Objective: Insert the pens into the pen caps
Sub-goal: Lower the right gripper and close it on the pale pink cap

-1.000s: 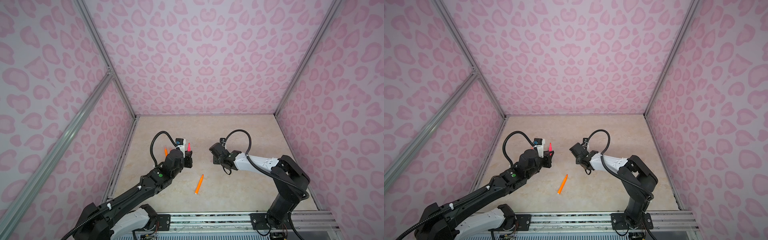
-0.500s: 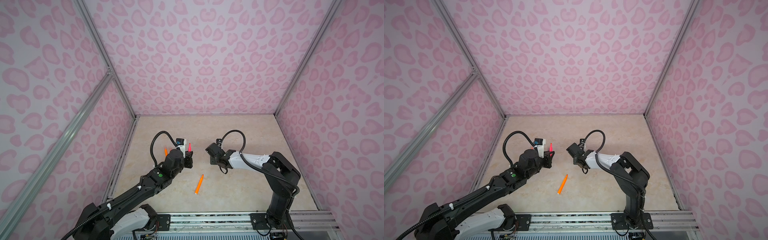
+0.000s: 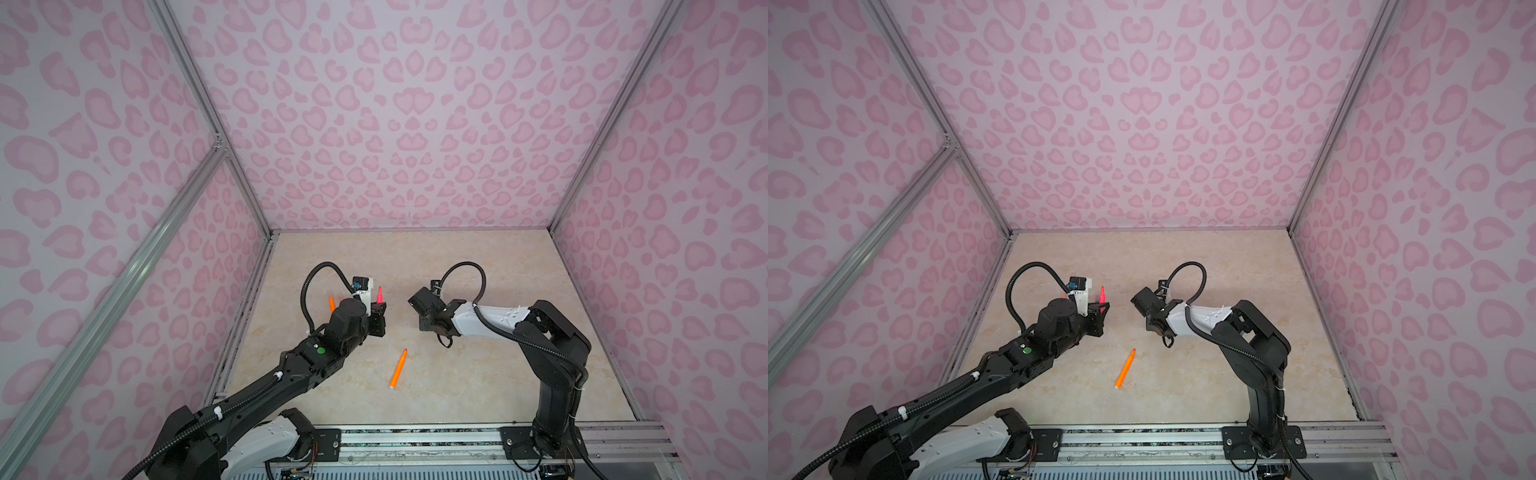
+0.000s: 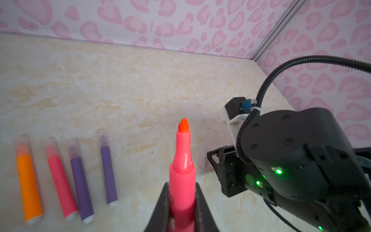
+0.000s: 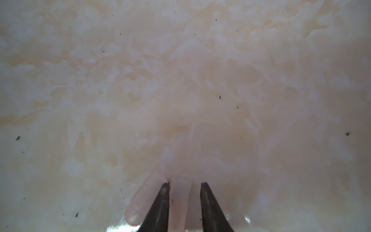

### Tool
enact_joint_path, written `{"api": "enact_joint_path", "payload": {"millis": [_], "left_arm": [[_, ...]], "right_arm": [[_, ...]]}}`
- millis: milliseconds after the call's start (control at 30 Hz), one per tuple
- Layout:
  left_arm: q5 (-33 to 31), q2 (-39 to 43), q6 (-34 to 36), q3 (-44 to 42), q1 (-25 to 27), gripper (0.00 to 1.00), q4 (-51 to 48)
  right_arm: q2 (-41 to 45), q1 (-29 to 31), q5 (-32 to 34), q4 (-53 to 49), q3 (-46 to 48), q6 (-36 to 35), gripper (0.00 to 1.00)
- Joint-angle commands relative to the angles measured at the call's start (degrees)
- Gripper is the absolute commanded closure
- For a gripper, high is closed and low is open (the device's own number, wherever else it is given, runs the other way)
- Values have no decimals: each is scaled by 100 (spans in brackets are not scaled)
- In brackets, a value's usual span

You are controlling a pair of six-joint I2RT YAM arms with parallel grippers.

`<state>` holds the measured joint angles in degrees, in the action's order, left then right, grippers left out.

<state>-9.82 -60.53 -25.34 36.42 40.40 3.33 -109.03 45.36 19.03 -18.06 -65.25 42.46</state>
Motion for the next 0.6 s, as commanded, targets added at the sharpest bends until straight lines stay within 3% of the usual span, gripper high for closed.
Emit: {"api": "enact_joint_path", "payload": {"millis": [0, 567], "left_arm": [[7, 6, 21, 59, -4, 97, 186], [60, -9, 29, 83, 3, 97, 200]], "right_arm": [[-78, 7, 14, -74, -15, 9, 73], [-177, 6, 3, -88, -15, 52, 76]]}}
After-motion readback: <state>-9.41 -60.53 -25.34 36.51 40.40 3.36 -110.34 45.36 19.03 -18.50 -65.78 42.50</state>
